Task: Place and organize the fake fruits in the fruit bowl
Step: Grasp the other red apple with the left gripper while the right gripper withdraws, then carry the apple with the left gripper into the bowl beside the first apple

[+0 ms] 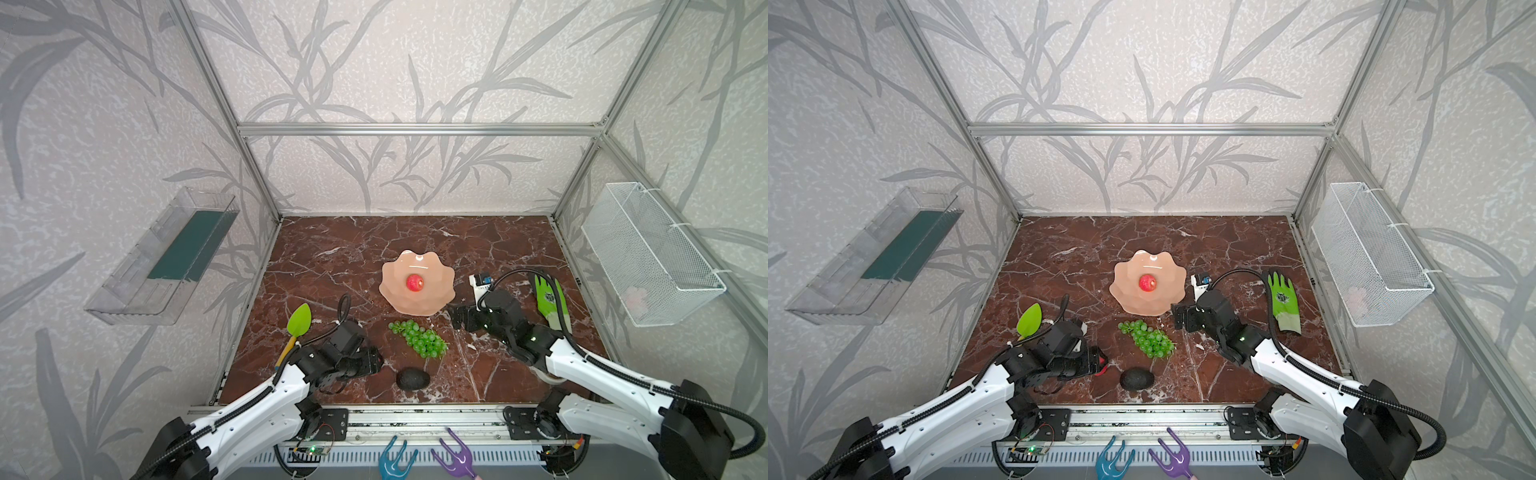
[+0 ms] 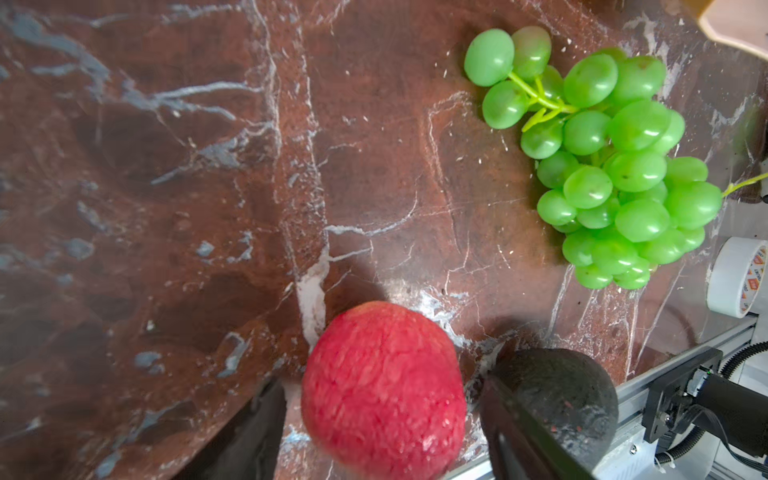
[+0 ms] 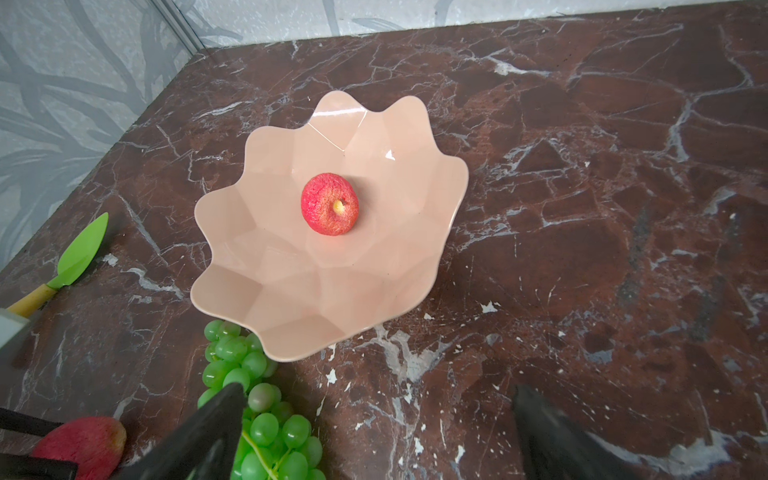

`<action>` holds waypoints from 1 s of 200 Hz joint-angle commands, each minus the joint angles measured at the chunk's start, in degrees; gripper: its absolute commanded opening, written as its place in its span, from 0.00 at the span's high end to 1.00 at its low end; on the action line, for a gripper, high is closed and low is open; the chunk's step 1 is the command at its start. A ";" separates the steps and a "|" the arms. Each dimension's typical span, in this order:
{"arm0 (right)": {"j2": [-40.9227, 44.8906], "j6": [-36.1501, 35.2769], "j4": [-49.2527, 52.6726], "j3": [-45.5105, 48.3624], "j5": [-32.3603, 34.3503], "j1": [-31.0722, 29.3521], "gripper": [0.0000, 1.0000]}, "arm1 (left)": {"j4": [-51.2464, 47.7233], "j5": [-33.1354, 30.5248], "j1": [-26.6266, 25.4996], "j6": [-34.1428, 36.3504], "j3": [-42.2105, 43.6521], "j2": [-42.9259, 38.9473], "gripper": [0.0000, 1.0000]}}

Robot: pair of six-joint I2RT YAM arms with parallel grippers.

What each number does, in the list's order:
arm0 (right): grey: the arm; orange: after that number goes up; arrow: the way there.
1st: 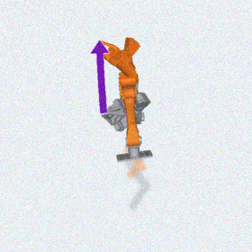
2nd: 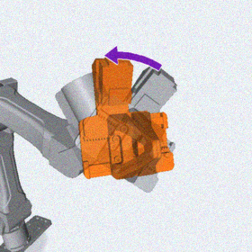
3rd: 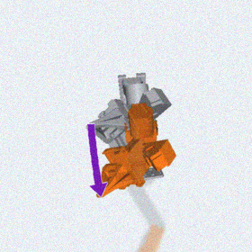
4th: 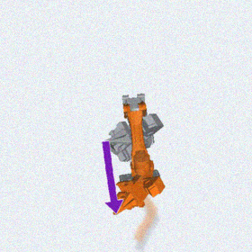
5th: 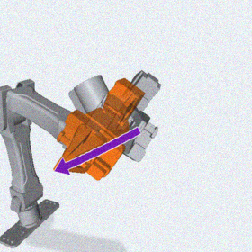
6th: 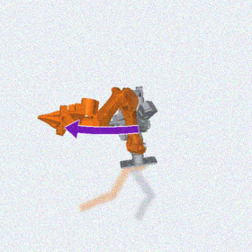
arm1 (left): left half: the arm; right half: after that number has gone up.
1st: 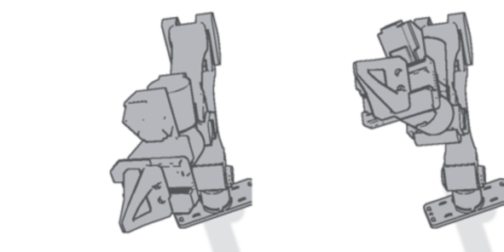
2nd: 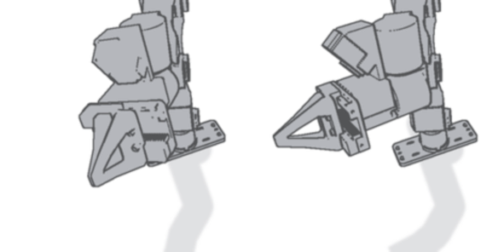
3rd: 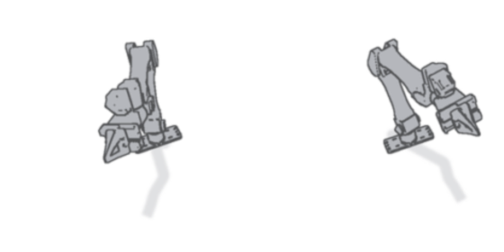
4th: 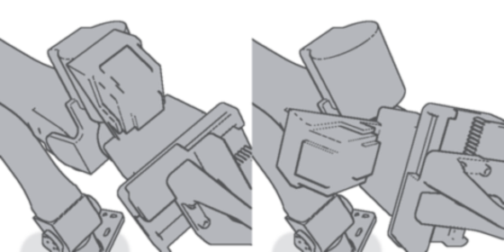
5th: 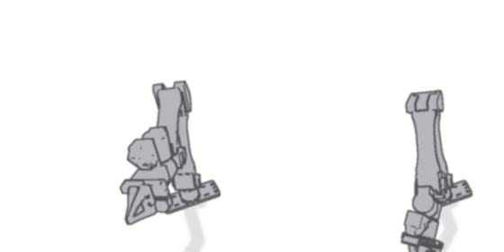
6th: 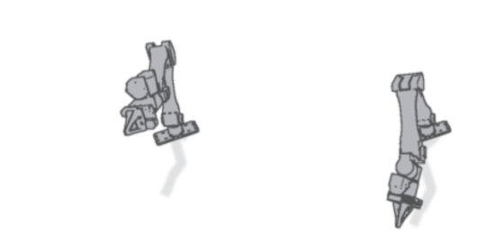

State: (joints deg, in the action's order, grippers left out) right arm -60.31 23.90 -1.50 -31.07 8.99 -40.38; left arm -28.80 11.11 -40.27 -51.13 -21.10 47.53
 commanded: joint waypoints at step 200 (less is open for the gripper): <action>9.36 0.52 4.75 3.05 3.21 0.04 0.01 | -2.96 -11.87 4.21 25.68 -43.70 33.55 0.55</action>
State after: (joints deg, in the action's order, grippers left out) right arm -53.95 24.23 0.38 -29.17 10.72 -40.38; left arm -30.15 0.40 -37.52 -32.69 -57.63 73.38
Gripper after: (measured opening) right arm 0.990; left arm 0.489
